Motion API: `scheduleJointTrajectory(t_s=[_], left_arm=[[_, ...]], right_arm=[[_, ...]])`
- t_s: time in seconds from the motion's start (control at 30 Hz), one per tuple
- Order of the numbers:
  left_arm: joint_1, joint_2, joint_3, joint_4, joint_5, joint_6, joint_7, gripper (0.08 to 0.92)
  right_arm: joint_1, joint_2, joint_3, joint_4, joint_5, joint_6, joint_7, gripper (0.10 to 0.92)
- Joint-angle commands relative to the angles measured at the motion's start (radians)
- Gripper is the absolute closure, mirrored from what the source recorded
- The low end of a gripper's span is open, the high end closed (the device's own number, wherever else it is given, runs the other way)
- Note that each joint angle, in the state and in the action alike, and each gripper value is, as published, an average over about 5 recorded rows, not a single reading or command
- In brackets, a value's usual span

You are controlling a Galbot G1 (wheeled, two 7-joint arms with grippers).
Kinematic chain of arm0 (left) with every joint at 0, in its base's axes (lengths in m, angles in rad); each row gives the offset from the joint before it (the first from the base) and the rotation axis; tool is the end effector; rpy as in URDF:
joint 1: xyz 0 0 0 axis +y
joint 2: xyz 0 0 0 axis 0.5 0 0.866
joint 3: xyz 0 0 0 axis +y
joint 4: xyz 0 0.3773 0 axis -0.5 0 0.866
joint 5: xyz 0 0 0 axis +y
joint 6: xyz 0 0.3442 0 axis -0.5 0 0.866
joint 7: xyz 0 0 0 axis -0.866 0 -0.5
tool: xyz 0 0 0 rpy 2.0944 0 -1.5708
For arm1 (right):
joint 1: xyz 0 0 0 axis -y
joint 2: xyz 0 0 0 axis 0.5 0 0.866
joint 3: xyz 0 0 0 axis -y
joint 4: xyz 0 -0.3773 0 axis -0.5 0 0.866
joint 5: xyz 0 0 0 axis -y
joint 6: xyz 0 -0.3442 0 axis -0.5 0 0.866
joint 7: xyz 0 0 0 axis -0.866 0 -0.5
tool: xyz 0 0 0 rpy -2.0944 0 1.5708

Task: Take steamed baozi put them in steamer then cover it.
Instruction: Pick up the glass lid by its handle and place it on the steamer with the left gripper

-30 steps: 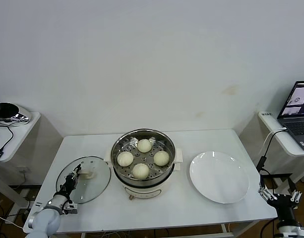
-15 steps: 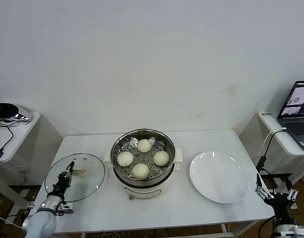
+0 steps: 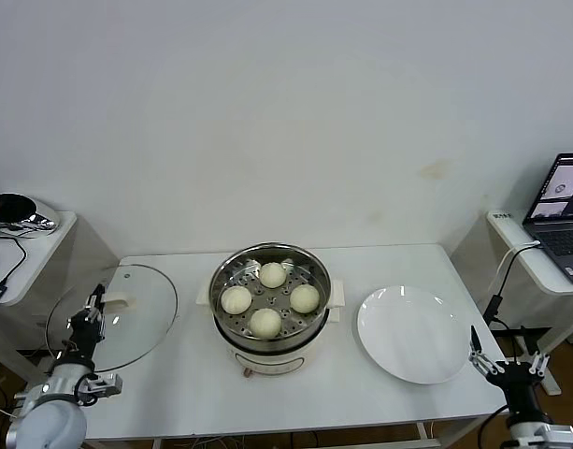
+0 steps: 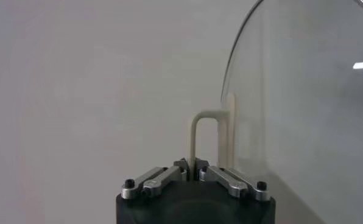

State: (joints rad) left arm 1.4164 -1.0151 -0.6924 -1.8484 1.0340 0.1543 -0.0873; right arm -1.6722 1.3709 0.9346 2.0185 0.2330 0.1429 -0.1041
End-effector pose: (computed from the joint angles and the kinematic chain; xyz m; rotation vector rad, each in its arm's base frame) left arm 0.2282 0.1965 -0.3146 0.2051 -2.1112 -2.2218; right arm 0.1141 -0.1668 -0.3279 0.2311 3.0916 -0.2600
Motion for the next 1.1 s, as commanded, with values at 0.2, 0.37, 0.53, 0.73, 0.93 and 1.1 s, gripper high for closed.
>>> scheduleJointTrajectory(t_s=[0.2,0.37,0.53,0.73,0.93,1.1], left_arm=[[-0.121,0.144,0.35,-0.336,-0.165,0.336,0.141,0.858],[-0.242,0.066,0.506,-0.314,-0.058,0.426,0.223,0.858],[-0.311,-0.041,0.579,-0.254,0.101,0.455,0.298,0.858],[-0.388,-0.149,0.658,-0.154,0.251,0.452,0.355,0.858],[-0.439,-0.237,0.712,-0.093,0.319,0.445,0.374,0.858],[-0.467,-0.274,0.737,-0.059,0.337,0.439,0.381,0.858]], right_arm=[[0.0,0.038,-0.036,0.024,-0.101,0.021,0.004,0.203],[0.011,0.058,-0.057,0.021,-0.16,0.028,0.009,0.203],[0.03,0.074,-0.089,-0.005,-0.199,0.026,0.013,0.203],[0.039,0.079,-0.101,-0.03,-0.221,0.03,0.014,0.203],[0.039,0.08,-0.105,-0.037,-0.224,0.033,0.015,0.203],[0.034,0.081,-0.108,-0.039,-0.229,0.036,0.015,0.203]])
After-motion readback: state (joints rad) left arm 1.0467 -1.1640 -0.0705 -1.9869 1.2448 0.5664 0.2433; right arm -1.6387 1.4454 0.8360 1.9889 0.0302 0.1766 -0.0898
